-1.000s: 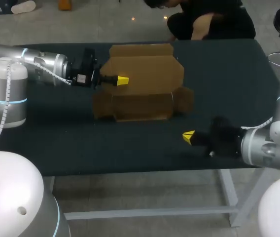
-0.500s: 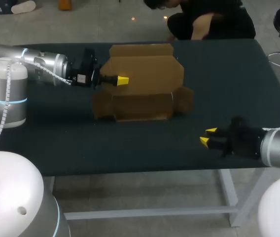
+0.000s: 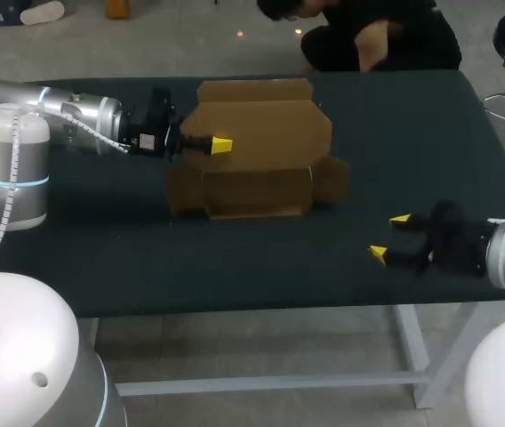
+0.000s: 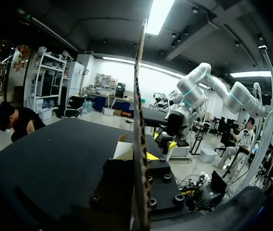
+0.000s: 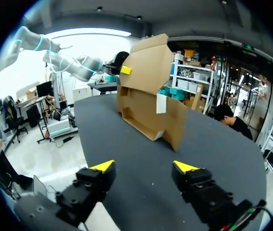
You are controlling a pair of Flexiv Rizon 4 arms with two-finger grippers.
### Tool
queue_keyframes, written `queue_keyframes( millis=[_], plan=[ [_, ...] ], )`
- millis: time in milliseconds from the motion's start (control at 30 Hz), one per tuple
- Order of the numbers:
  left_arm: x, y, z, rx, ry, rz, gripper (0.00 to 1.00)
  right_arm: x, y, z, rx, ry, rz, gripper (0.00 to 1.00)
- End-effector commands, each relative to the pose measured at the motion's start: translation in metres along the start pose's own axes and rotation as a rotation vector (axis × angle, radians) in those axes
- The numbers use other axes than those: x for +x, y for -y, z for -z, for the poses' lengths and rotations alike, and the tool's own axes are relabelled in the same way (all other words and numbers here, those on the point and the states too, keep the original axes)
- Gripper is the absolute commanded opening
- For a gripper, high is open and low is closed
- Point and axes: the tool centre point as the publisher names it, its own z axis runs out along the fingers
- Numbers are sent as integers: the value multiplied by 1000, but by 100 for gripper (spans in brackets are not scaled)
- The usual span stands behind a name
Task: Assemble the packaging by folding the flat box into shape, placing the metal phone stand inside, and closing the box properly
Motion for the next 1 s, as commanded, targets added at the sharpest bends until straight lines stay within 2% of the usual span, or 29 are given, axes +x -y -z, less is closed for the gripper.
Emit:
queue_keyframes(
  millis=[33, 567, 1000],
  plan=[
    [0, -2, 0, -1, -1, 0, 0, -13, 3, -8, -10, -12, 2, 83],
    [0, -2, 0, -1, -1, 0, 0, -54, -9, -63, -38, -88, 46, 84],
    [0, -2, 0, -1, -1, 0, 0, -76, -26, -107, -68, -139, 73, 76]
  ],
)
